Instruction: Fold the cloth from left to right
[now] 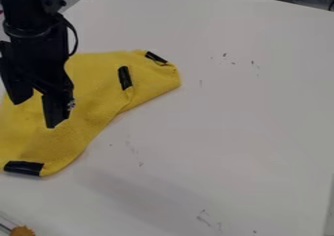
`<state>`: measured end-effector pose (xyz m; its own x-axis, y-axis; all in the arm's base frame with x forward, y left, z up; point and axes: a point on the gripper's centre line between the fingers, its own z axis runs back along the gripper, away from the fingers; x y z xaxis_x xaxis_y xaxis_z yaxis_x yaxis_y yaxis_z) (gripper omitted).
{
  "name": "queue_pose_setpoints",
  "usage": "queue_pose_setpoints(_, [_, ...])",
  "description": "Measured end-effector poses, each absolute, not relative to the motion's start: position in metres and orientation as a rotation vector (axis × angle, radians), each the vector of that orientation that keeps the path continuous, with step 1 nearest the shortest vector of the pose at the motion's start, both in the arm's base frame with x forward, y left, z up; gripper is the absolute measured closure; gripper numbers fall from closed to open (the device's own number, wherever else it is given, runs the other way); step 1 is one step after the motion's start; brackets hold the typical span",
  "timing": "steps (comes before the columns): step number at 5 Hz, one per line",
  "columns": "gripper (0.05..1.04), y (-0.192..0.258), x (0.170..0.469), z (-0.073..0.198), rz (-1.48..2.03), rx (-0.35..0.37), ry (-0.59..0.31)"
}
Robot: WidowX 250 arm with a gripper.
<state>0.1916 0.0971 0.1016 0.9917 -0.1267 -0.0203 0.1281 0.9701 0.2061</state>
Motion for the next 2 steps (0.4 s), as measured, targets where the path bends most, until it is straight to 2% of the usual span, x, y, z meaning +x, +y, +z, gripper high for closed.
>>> queue_pose_setpoints(1, [0.083,0.096,0.191,0.098,-0.130,0.198,0.021])
queue_pose_setpoints(2, [0.083,0.109,0.218,0.088,-0.150,0.183,0.011])
